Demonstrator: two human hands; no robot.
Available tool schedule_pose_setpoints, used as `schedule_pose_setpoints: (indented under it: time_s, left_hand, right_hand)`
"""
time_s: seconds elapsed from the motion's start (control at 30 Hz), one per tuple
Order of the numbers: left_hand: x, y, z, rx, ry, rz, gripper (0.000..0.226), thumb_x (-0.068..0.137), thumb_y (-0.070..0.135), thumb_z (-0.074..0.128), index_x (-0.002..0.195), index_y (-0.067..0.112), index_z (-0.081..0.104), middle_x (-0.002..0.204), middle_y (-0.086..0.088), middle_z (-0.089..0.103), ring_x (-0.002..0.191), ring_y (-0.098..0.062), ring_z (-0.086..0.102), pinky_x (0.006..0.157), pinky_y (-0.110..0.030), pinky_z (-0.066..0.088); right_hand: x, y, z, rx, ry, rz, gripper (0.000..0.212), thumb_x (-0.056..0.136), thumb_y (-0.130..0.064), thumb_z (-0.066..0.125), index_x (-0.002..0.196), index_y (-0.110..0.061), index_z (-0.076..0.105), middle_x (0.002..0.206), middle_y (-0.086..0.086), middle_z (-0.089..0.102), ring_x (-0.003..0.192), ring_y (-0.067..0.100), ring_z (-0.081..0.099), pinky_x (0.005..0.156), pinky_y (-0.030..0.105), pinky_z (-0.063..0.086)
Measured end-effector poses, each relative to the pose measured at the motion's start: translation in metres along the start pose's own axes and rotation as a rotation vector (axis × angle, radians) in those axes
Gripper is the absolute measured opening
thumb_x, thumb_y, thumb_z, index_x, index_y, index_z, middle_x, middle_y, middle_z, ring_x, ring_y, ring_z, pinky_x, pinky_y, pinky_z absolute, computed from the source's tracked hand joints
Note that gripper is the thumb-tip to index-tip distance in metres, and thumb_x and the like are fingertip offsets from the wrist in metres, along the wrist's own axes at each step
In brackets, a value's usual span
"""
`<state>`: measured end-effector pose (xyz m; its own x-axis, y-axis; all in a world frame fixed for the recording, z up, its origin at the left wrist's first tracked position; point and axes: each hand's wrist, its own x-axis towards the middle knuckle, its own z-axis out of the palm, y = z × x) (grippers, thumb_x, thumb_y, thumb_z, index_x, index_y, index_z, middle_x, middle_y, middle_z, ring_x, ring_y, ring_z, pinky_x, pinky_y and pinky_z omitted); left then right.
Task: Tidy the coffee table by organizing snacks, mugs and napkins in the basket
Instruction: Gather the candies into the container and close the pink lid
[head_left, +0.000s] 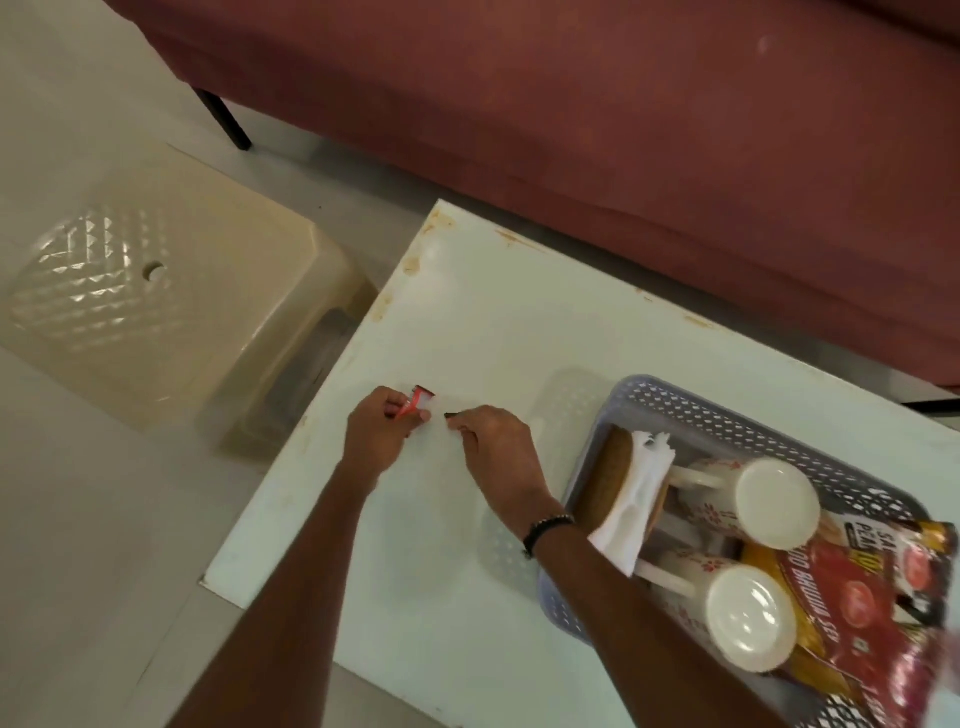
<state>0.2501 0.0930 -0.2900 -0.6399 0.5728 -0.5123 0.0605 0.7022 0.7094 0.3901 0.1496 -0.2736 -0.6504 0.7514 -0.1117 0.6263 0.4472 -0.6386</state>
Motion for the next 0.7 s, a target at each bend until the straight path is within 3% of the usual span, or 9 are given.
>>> schedule_pose_setpoints:
  time_s: [0.07, 0.23, 0.33, 0.43, 0.5, 0.57, 0.7]
  left_hand:
    - [-0.017, 0.007, -0.002, 0.003, 0.002, 0.008, 0.018, 0.083, 0.023, 0.067, 0.074, 0.01, 0.057, 0.066, -0.004, 0.057, 0.069, -0.023, 0.055, 0.063, -0.024, 0.042]
    - [-0.117, 0.039, 0.029, -0.238, 0.027, 0.094, 0.024, 0.09, 0.033, 0.058, 0.086, 0.011, 0.068, 0.065, 0.003, 0.065, 0.059, -0.01, 0.058, 0.056, -0.017, 0.047]
    - [-0.176, 0.063, 0.065, -0.302, -0.039, 0.119, 0.025, 0.085, 0.042, 0.06, 0.082, 0.019, 0.071, 0.068, 0.004, 0.071, 0.066, -0.011, 0.065, 0.069, -0.032, 0.054]
    - [-0.227, 0.086, 0.115, -0.296, -0.115, 0.185, 0.017, 0.087, 0.033, 0.061, 0.081, 0.023, 0.072, 0.076, -0.001, 0.074, 0.075, -0.019, 0.068, 0.075, -0.042, 0.053]
    - [-0.256, 0.098, 0.152, -0.311, -0.141, 0.21, 0.016, 0.087, 0.029, 0.062, 0.079, 0.021, 0.073, 0.078, -0.002, 0.074, 0.075, -0.016, 0.067, 0.073, -0.04, 0.051]
    - [-0.281, 0.106, 0.19, -0.309, -0.14, 0.207, 0.018, 0.083, 0.038, 0.063, 0.078, 0.024, 0.072, 0.077, -0.002, 0.073, 0.072, -0.012, 0.064, 0.069, -0.04, 0.05]
    - [-0.333, 0.113, 0.273, -0.235, -0.178, 0.217, 0.025, 0.081, 0.045, 0.062, 0.073, 0.022, 0.069, 0.069, -0.003, 0.07, 0.067, -0.014, 0.063, 0.063, -0.043, 0.051]
  right_hand:
    - [-0.021, -0.008, -0.025, 0.204, 0.087, 0.114, 0.021, 0.091, -0.007, 0.055, 0.104, -0.011, 0.071, 0.104, 0.004, 0.074, 0.094, 0.015, 0.067, 0.088, 0.023, 0.048]
    - [-0.09, -0.01, -0.091, 0.608, 0.308, 0.273, 0.015, 0.09, -0.017, 0.061, 0.101, -0.013, 0.071, 0.085, -0.011, 0.071, 0.075, -0.006, 0.063, 0.069, 0.007, 0.045]
    - [-0.129, 0.014, -0.122, 0.608, 0.435, 0.327, 0.014, 0.087, -0.015, 0.066, 0.099, -0.014, 0.074, 0.085, -0.011, 0.073, 0.072, -0.01, 0.064, 0.065, 0.005, 0.045]
    - [-0.168, 0.045, -0.157, 0.613, 0.563, 0.394, 0.016, 0.084, -0.012, 0.07, 0.097, -0.018, 0.075, 0.089, -0.014, 0.073, 0.08, -0.008, 0.067, 0.068, 0.007, 0.05]
    - [-0.197, 0.069, -0.18, 0.632, 0.622, 0.444, 0.018, 0.083, -0.011, 0.07, 0.098, -0.02, 0.074, 0.089, -0.013, 0.073, 0.08, -0.005, 0.069, 0.069, 0.008, 0.052]
    - [-0.226, 0.096, -0.201, 0.649, 0.672, 0.52, 0.018, 0.082, -0.013, 0.071, 0.097, -0.023, 0.074, 0.085, -0.012, 0.074, 0.078, -0.002, 0.069, 0.067, 0.007, 0.051]
    - [-0.29, 0.153, -0.239, 0.644, 0.785, 0.643, 0.016, 0.083, -0.013, 0.07, 0.097, -0.019, 0.074, 0.085, -0.01, 0.073, 0.074, -0.008, 0.066, 0.064, 0.003, 0.047]
